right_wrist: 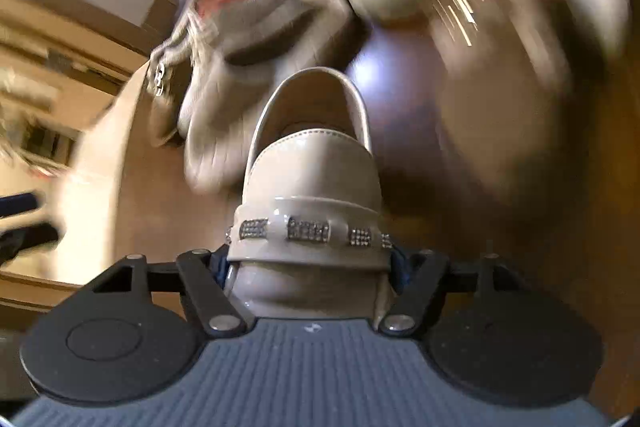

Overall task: Organize scattered shoes
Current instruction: 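Grasp the beige rhinestone loafer by its heel with the right gripper, then carry the beige loafer toward the cabinet and set it on the floor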

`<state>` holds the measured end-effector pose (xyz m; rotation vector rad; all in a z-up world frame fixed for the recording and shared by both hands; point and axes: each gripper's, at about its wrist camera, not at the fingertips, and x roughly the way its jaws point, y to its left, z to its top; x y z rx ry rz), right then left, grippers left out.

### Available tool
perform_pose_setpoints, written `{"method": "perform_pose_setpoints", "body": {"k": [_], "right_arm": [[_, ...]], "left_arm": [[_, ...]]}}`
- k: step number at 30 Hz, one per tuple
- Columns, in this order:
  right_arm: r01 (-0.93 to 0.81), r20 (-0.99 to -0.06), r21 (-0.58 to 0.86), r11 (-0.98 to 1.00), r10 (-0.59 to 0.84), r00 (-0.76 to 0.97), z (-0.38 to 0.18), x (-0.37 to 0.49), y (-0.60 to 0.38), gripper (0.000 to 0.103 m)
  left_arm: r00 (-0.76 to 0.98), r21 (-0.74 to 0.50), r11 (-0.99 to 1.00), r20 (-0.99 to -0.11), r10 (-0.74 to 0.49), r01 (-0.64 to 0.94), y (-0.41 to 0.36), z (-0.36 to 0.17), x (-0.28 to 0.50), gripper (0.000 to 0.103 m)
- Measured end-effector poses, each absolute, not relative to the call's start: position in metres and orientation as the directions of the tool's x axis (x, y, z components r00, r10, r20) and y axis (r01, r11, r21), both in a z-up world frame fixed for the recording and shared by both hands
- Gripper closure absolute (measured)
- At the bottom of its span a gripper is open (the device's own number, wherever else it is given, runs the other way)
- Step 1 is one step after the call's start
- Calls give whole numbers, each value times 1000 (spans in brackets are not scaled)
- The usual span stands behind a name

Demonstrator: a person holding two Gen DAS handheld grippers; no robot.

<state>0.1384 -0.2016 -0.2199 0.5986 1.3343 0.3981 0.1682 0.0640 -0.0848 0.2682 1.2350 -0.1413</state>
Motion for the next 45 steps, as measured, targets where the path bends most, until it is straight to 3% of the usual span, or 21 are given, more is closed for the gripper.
{"method": "perform_pose_setpoints", "body": {"k": [3, 7, 13, 15, 16, 19, 25, 26, 27, 30, 39, 45], "right_arm": [[-44, -831, 509, 859, 504, 236, -212, 85, -213, 38], [-292, -924, 104, 951, 201, 325, -197, 15, -227, 38], [-124, -884, -238, 963, -162, 439, -202, -28, -327, 36], [-85, -875, -276, 958, -213, 436, -209, -34, -348, 26], [-46, -884, -273, 961, -232, 405, -213, -40, -364, 25], [13, -890, -191, 982, -178, 419, -207, -63, -388, 2], [25, -861, -159, 987, -151, 485, -206, -100, -392, 1], [29, -854, -172, 985, -164, 493, -209, -103, -392, 6], [42, -854, -196, 980, -191, 485, -216, -101, -395, 23], [90, -866, -151, 984, -176, 468, -231, -82, -410, 33], [176, -845, -187, 967, -249, 473, -233, -39, -474, 36], [102, -846, -199, 975, -223, 484, -234, -34, -500, 35]], "left_arm": [[330, 129, 944, -944, 22, 303, 34, -83, 162, 4], [352, 164, 900, -936, 12, 405, -16, -79, 153, 4], [407, 235, 774, -913, -31, 588, -91, -62, 140, 4], [408, 275, 704, -913, -22, 654, -118, -59, 134, 4], [407, 291, 669, -913, -20, 684, -130, -57, 129, 4], [406, 311, 576, -913, -40, 756, -164, -56, 113, 4], [378, 272, 506, -918, -119, 819, -228, -81, 79, 4], [372, 258, 514, -919, -130, 818, -237, -88, 75, 4], [367, 245, 528, -920, -139, 813, -246, -94, 72, 4], [356, 209, 582, -923, -149, 786, -264, -111, 68, 4], [316, 154, 663, -940, -130, 732, -275, -147, 74, 4], [313, 157, 684, -943, -109, 712, -274, -156, 85, 4]]}}
